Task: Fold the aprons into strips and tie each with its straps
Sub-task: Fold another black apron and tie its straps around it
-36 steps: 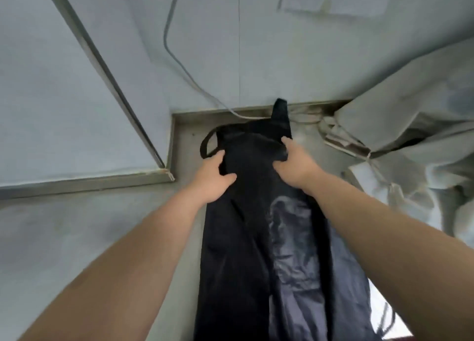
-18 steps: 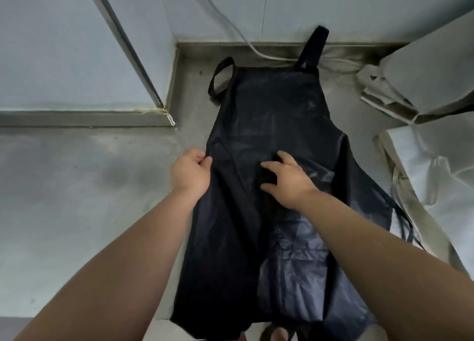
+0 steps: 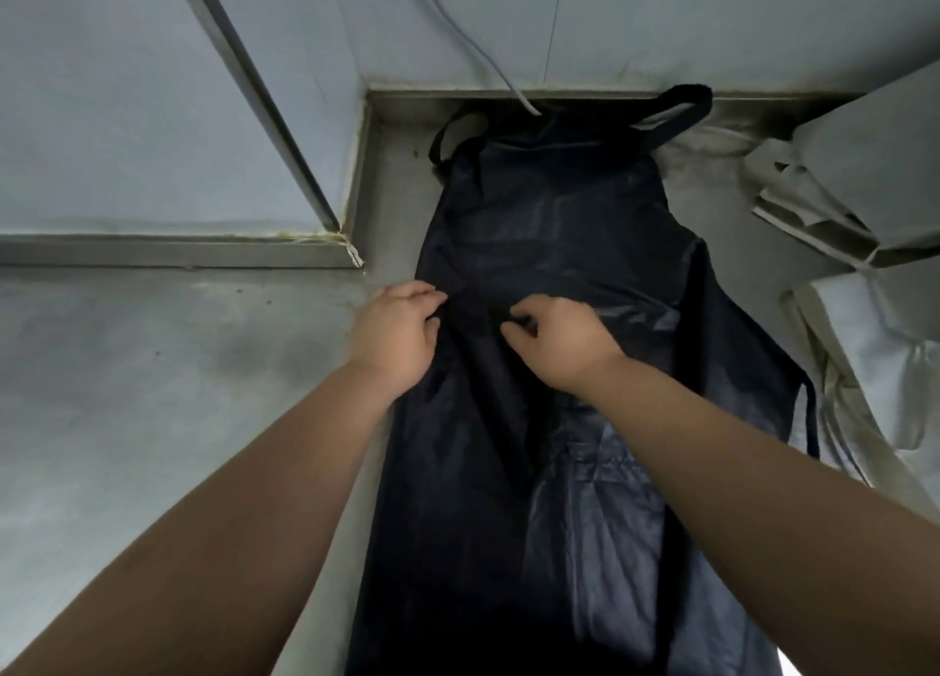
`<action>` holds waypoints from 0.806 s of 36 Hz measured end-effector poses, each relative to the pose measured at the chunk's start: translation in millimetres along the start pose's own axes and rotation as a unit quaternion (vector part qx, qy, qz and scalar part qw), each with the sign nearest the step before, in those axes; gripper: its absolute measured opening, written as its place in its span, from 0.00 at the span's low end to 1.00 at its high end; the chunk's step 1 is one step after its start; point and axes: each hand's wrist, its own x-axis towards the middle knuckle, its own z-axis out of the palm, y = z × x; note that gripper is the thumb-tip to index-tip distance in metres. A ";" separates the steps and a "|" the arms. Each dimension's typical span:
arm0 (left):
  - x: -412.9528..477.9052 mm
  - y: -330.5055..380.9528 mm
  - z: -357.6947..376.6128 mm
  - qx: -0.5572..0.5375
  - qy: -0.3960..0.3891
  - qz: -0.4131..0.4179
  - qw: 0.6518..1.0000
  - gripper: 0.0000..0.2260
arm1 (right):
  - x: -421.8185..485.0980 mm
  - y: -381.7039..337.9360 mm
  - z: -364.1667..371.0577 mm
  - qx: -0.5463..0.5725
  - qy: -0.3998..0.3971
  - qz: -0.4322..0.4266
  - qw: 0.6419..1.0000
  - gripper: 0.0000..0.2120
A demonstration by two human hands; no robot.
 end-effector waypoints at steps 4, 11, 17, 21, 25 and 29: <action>-3.8 -4.2 -2.9 -0.016 -0.052 -0.028 0.998 0.19 | -2.7 -14.2 9.0 0.144 -0.091 0.078 0.982 0.20; -9.3 -8.0 -1.3 -0.007 -0.077 -0.026 0.997 0.20 | -10.6 -24.3 9.0 0.289 -0.086 0.084 0.950 0.07; -14.4 -7.9 1.5 0.033 -0.074 -0.024 0.996 0.20 | -16.4 -27.3 1.6 0.546 -0.151 0.157 0.809 0.13; -16.3 -5.6 -2.3 0.044 -0.101 -0.037 0.993 0.23 | -17.0 -21.9 0.7 0.546 -0.204 0.167 0.795 0.09; -19.0 -2.0 -5.6 0.072 -0.129 -0.033 0.988 0.28 | -18.1 -21.4 9.4 0.496 -0.228 0.203 0.813 0.06; -21.1 -0.6 -5.7 0.084 -0.149 -0.037 0.985 0.28 | -11.4 -19.0 17.2 0.570 -0.160 0.216 0.776 0.18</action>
